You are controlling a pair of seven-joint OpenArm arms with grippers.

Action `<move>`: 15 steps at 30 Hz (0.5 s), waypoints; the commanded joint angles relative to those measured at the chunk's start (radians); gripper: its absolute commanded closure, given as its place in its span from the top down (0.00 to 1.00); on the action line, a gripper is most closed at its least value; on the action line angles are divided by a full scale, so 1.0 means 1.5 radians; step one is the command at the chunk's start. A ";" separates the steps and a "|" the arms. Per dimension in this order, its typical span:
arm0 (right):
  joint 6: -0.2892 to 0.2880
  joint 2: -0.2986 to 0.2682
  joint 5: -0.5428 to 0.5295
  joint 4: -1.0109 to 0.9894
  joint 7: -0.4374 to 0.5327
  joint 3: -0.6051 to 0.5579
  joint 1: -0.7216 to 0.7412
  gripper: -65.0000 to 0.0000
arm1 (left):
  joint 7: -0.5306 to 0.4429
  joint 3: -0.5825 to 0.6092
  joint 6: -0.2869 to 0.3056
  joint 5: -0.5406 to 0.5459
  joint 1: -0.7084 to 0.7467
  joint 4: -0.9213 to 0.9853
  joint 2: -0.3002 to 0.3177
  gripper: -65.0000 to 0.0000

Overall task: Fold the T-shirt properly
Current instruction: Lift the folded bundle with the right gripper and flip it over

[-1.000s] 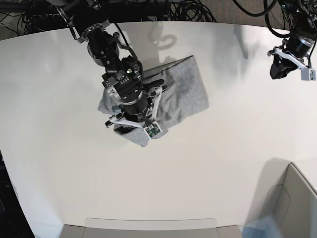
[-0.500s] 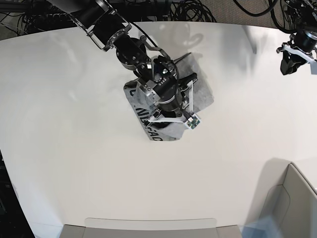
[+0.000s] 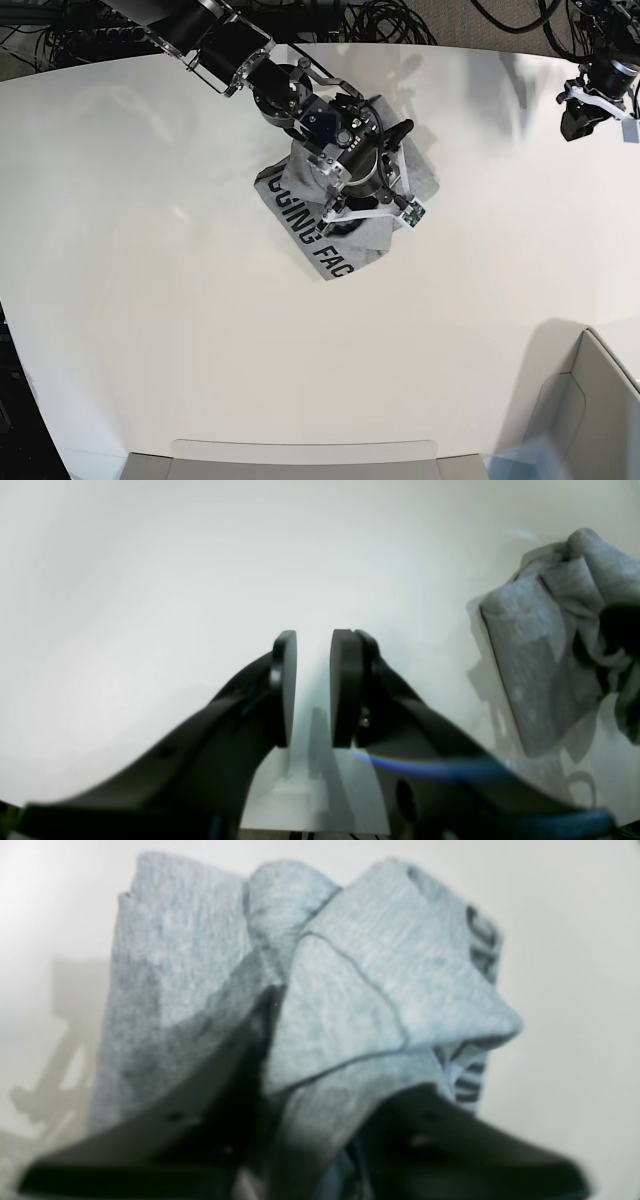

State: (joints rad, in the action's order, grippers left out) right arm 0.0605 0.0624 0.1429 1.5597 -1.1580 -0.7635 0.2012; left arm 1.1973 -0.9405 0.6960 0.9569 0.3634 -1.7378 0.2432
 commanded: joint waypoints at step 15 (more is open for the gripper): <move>-0.001 0.003 -0.207 0.089 0.001 -0.035 0.030 0.43 | -0.019 -0.005 0.001 0.014 0.001 -0.012 0.010 0.18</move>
State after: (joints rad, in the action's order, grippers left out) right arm 0.0586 0.0563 -0.1761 1.6760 -1.1702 -0.8204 0.2260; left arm 1.1927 -0.9409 0.6960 0.9604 0.3626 -1.7390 0.2440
